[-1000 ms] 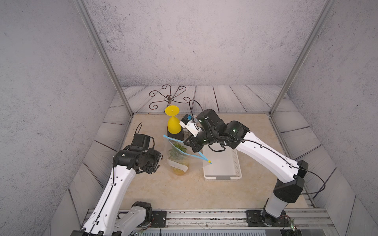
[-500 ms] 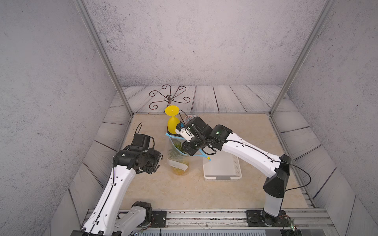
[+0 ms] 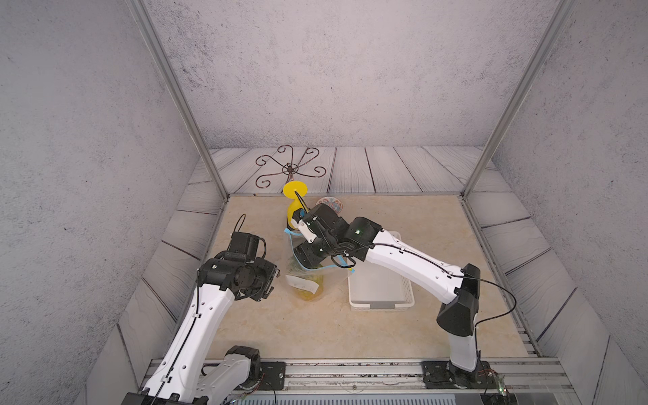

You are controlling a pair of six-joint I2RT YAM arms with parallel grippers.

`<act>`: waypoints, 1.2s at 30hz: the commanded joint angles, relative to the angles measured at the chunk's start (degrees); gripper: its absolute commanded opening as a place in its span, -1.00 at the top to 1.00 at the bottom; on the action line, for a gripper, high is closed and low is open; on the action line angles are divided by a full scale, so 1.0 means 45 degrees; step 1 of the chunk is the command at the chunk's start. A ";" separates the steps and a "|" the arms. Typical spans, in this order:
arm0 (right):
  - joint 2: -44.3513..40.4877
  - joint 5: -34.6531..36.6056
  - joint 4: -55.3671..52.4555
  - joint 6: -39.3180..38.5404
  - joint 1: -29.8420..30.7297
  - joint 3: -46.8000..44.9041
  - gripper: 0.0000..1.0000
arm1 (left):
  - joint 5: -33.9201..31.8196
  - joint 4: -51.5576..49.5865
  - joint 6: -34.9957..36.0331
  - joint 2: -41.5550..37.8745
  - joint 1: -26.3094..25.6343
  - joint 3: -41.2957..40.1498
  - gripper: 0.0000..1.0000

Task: Open the zip-top bag and take out the pineapple
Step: Pick up the pineapple from the zipper food storage bag.

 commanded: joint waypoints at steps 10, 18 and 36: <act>0.1398 0.1100 -0.0475 0.0141 0.0171 -0.0415 -0.36 | -0.0127 -0.0234 0.0002 -0.0267 0.0043 -0.0182 0.11; 0.0374 0.1455 0.0080 -0.0289 0.0178 -0.0497 0.88 | -0.0320 -0.0385 -0.0012 -0.0117 0.0036 -0.0090 -0.10; -0.3417 -0.0708 0.1393 -0.1758 -0.0430 -0.1704 1.00 | 0.0528 -0.0611 -0.3679 0.2828 0.1370 0.0340 -0.72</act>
